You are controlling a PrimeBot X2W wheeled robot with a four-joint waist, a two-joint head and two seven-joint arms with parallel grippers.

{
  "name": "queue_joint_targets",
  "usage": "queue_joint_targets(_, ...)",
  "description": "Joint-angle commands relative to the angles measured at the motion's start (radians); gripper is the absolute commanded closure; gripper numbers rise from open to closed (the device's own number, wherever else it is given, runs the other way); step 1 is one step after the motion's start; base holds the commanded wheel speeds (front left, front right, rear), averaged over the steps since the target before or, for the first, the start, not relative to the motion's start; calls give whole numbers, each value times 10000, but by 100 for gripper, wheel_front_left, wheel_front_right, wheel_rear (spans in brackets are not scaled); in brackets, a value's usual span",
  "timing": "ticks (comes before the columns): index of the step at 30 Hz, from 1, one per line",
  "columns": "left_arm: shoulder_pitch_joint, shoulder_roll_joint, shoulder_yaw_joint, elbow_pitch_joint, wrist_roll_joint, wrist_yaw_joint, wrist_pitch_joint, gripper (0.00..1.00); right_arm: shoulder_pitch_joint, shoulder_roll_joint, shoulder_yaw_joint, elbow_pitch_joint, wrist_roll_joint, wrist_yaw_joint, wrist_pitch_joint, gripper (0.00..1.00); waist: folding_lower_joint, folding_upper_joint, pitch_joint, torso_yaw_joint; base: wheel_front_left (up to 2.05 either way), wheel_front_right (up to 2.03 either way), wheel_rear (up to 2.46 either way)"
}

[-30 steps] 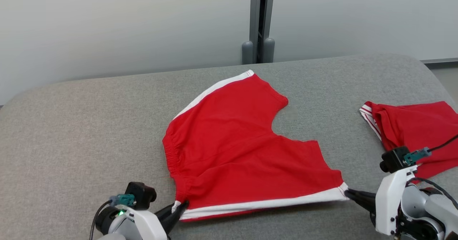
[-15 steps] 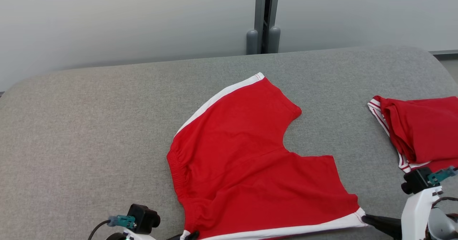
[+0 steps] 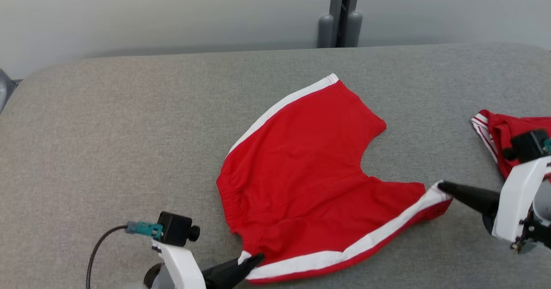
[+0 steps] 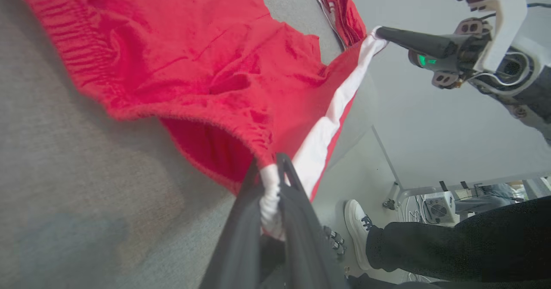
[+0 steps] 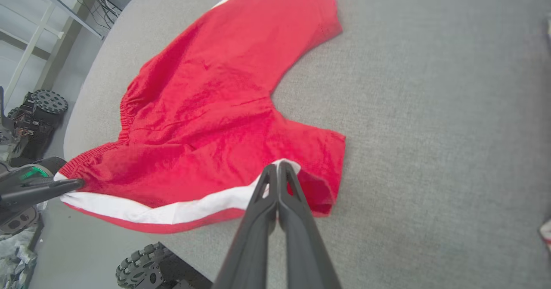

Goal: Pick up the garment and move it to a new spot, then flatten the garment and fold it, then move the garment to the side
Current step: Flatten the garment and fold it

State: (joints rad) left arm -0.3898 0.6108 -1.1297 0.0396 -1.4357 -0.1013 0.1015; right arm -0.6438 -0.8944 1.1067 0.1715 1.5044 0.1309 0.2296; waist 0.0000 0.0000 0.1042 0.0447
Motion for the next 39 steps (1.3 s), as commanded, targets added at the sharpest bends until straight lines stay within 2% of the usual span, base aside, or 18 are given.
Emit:
queue_joint_targets(1,-221,14,183,-192,-265,-57,88,100,-280,-46,-146,16,-8,-5,98,100,0,0,267,233,0,0,0)
queue_joint_targets(7,-894,-212,1013,-618,-1297,-207,277,100,-1495,142,-761,447,54,-5,502,100,0,0,965,793,0,0,0)
queue_joint_targets(11,-1322,-479,1457,-515,-1834,-264,347,100,-2328,511,-1017,1040,-147,-5,735,100,0,0,1416,1126,0,0,0)
queue_joint_targets(22,-2045,-1940,2407,370,-2808,-299,259,100,-4281,1530,-1220,2901,-1222,-5,1085,100,0,0,2546,2014,0,0,0)
queue_joint_targets(29,-2545,-2891,2849,1482,-2731,-301,249,100,-5323,2124,-1236,4297,-2144,-5,646,100,0,0,3171,2345,0,0,0)
queue_joint_targets(39,-3073,-3712,3254,2882,-2469,-300,-191,100,-5990,2602,-1111,5276,-2679,-5,23,100,0,0,3564,2598,0,0,0)
